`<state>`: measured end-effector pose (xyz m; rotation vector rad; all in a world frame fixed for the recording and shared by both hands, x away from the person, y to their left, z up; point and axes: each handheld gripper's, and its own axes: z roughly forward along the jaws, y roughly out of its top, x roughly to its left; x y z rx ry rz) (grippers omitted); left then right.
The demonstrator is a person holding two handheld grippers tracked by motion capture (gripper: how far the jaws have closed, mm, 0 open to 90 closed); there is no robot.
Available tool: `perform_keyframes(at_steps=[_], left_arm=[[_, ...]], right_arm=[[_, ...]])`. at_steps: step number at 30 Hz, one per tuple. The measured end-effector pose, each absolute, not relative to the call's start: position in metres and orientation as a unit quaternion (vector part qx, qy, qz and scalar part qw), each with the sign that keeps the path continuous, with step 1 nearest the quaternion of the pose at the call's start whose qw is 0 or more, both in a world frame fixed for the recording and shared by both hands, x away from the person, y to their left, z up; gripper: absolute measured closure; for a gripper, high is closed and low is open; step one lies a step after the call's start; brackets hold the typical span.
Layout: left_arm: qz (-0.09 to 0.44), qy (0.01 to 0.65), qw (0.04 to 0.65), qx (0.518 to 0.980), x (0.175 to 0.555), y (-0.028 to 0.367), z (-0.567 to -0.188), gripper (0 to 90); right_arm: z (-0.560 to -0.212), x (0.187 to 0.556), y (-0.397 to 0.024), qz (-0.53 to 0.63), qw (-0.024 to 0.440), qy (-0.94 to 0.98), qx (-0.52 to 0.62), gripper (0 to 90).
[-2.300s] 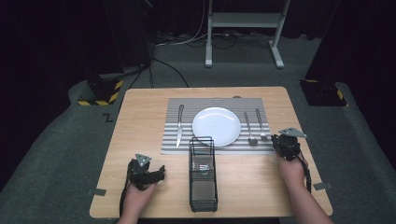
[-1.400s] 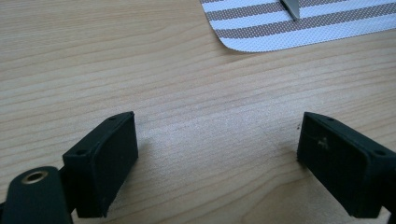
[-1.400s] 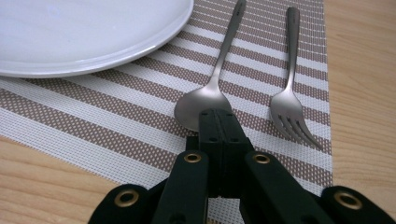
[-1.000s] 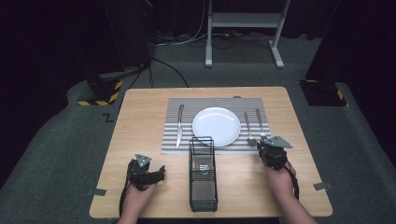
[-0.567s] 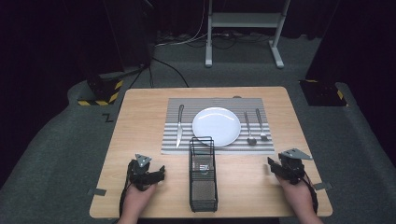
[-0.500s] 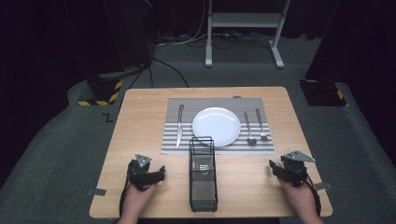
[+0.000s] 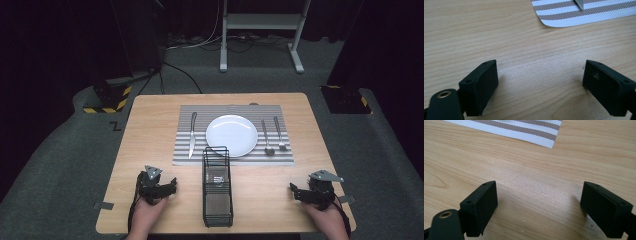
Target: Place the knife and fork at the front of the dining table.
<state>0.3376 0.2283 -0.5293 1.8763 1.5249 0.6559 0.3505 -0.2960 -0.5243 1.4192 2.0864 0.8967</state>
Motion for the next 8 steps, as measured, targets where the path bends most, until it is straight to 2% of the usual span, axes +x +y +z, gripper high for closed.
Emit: perform_keyframes(at_steps=[8], left_arm=[[0.249,0.579,0.312,0.711,0.3372,0.2280,-0.5292,13.5]], right_arm=[[-0.5243,0.3502,-0.2961,0.326,0.230,0.757,0.517,13.9]])
